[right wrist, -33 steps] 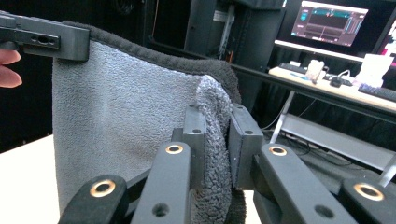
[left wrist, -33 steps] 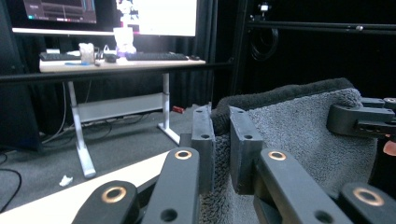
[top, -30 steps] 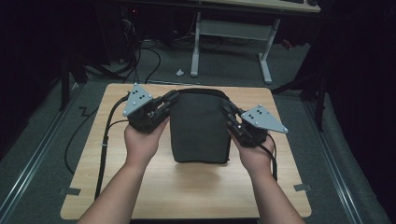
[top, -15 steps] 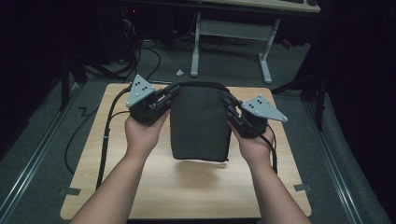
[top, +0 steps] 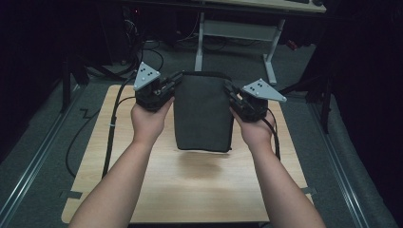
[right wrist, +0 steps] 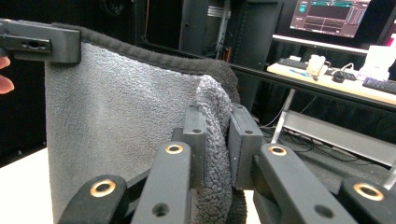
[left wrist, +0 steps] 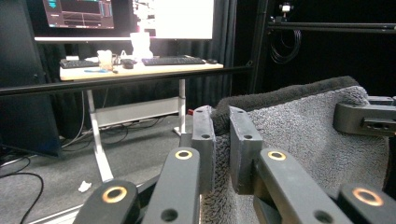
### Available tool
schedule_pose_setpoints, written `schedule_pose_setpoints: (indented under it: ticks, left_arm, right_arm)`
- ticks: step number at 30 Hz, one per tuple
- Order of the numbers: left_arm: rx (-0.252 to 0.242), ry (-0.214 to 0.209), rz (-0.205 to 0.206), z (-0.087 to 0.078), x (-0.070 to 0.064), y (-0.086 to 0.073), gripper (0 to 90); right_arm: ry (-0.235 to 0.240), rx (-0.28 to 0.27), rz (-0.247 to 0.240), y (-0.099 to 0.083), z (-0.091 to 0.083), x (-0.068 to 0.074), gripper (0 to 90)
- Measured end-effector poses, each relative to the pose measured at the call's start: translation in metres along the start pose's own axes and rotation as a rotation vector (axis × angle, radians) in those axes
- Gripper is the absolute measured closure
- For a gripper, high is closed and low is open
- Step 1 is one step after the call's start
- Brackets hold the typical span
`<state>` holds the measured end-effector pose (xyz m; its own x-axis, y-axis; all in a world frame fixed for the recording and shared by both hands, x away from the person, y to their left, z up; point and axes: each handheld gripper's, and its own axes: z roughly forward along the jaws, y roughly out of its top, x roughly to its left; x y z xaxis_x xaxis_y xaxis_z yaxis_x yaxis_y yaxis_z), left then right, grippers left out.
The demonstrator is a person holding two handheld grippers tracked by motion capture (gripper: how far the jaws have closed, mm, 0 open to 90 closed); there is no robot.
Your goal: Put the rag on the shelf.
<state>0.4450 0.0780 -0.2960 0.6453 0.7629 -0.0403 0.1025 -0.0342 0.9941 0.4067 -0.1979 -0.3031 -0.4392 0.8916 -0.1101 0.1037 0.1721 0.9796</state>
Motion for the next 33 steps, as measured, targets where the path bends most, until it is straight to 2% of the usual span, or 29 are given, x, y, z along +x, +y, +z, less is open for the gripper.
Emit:
schedule_pose_setpoints:
  ticks: [3, 5, 9, 11, 15, 18, 19, 23, 25, 33]
  left_arm:
    - [0.007, 0.014, -0.003, 0.012, 0.005, -0.001, 82.4]
    - [0.016, 0.024, 0.01, 0.02, 0.009, 0.0, 82.4]
    - [0.051, 0.044, 0.039, 0.037, 0.015, 0.003, 82.5]
    - [0.068, 0.051, 0.038, 0.045, 0.019, 0.002, 82.5]
    - [0.12, 0.074, 0.069, 0.062, 0.027, -0.006, 82.6]
    - [0.169, 0.08, 0.062, 0.071, 0.036, -0.018, 82.5]
    - [0.179, 0.083, 0.062, 0.073, 0.038, -0.023, 82.5]
    - [0.219, 0.072, 0.021, 0.08, 0.046, -0.044, 82.5]
    - [0.236, 0.066, 0.018, 0.082, 0.047, -0.054, 82.5]
    - [0.291, 0.03, -0.032, 0.087, 0.053, -0.083, 82.6]
  right_arm:
    - [-0.005, 0.006, 0.013, 0.001, 0.011, -0.007, 80.1]
    - [-0.009, 0.01, 0.018, 0.002, 0.018, -0.013, 80.1]
    - [-0.011, 0.023, 0.037, 0.001, 0.032, -0.024, 80.1]
    - [-0.008, 0.031, 0.036, -0.001, 0.039, -0.028, 80.1]
    - [-0.009, 0.058, 0.042, -0.008, 0.054, -0.035, 80.1]
    - [0.006, 0.084, 0.058, -0.015, 0.065, -0.04, 80.1]
    - [0.011, 0.096, 0.057, -0.017, 0.068, -0.04, 80.1]
    - [0.017, 0.143, 0.043, -0.029, 0.079, -0.041, 80.2]
    - [0.018, 0.16, 0.039, -0.036, 0.083, -0.042, 80.4]
    - [0.032, 0.223, 0.084, -0.061, 0.091, -0.046, 80.4]
